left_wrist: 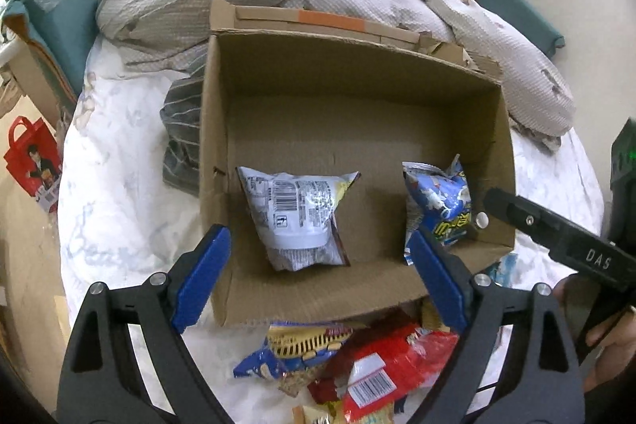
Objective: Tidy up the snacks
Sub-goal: 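Grasp the yellow cheese bag with left tool while right tool grasps shrimp flakes bag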
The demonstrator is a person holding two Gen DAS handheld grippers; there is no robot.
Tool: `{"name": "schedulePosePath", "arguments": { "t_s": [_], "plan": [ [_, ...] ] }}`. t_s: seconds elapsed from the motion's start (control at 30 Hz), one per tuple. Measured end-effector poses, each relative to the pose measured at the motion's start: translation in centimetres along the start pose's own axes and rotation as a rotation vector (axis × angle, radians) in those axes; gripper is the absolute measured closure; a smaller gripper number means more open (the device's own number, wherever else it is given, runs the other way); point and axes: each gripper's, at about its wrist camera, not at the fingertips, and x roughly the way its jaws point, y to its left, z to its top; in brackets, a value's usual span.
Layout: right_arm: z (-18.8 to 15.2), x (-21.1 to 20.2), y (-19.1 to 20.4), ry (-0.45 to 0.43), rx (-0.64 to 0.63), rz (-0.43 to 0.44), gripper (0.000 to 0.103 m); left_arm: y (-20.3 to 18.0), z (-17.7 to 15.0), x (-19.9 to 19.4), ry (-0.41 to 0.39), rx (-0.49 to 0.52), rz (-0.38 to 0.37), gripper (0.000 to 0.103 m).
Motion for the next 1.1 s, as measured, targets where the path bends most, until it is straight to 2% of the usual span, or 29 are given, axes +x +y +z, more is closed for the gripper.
{"name": "schedulePosePath", "arguments": {
  "t_s": [0.2, 0.33, 0.4, 0.57, 0.7, 0.83, 1.0, 1.1],
  "plan": [
    [-1.4, -1.8, -1.5, 0.015, 0.072, 0.014, 0.009, 0.1, -1.0, -1.7, 0.009, 0.026, 0.004, 0.013],
    [-2.8, -2.9, -3.3, 0.042, 0.148, -0.002, 0.009, 0.5, -1.9, -2.9, 0.02, -0.004, -0.022, 0.013],
    [-3.5, -3.6, -4.2, 0.06, 0.199, 0.018, 0.009, 0.7, -2.5, -3.8, 0.012, -0.011, -0.027, 0.013],
    [-4.6, -4.9, -5.2, 0.066, 0.22, -0.004, 0.009, 0.6, -4.3, -5.1, 0.019, 0.023, -0.013, 0.013],
    [-5.6, -5.4, -5.9, 0.087, 0.265, 0.018, 0.009, 1.3, -6.0, -5.7, 0.043, 0.018, -0.004, 0.013],
    [-7.1, -5.8, -6.5, 0.108, 0.313, 0.069, 0.009, 2.9, -7.7, -6.4, 0.07, -0.035, 0.014, 0.013],
    [-8.4, -5.7, -7.4, 0.135, 0.349, 0.031, 0.009, 4.9, -9.6, -5.9, 0.142, -0.139, 0.013, 0.013],
    [-8.6, -5.5, -7.3, 0.147, 0.353, 0.019, 0.009, 4.6, -11.3, -5.1, 0.185, -0.148, 0.023, 0.013]
  ]
}}
